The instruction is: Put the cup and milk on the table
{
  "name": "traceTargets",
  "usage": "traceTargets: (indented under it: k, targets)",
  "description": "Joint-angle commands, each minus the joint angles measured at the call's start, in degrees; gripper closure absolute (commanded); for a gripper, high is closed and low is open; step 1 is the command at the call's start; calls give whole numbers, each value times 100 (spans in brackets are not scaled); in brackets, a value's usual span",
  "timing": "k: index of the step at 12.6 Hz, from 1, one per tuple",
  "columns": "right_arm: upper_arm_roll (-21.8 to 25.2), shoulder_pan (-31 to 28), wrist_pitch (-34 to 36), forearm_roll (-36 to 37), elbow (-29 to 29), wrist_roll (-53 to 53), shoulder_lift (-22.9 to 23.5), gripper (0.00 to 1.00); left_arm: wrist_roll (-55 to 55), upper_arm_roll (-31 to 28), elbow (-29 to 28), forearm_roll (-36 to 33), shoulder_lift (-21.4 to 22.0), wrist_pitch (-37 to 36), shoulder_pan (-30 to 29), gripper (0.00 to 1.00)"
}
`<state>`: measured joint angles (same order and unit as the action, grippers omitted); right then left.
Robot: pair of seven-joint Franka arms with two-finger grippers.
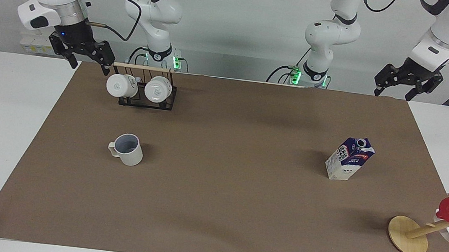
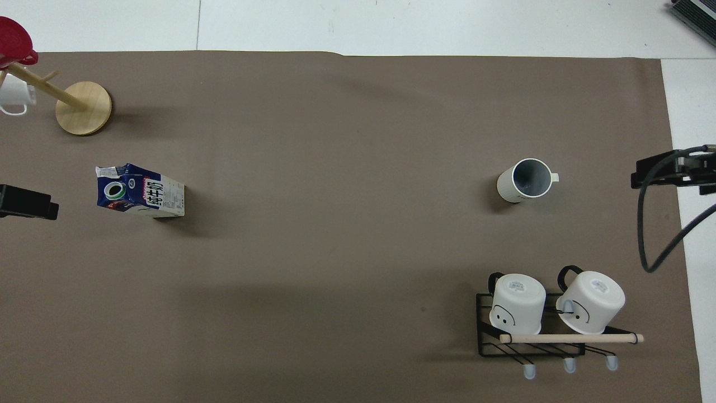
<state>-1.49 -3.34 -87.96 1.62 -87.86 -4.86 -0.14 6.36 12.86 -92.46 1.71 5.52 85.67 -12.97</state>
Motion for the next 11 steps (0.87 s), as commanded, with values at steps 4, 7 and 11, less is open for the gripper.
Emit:
traceTargets:
  k: [4,7,11]
  targets:
    - [-27,-18,-46,-39,-153,-59,-127,0,-30,-64,96,-101,28,-77,66,0]
    - [-18,-27,-46,-30,-144,-50,-127,0,-30,-257,105,-110,19,-86,303,0]
    - [-18,-27,-46,-39,-144,-50,-127,0,-21,-749,105,-119,19,-68,795,0]
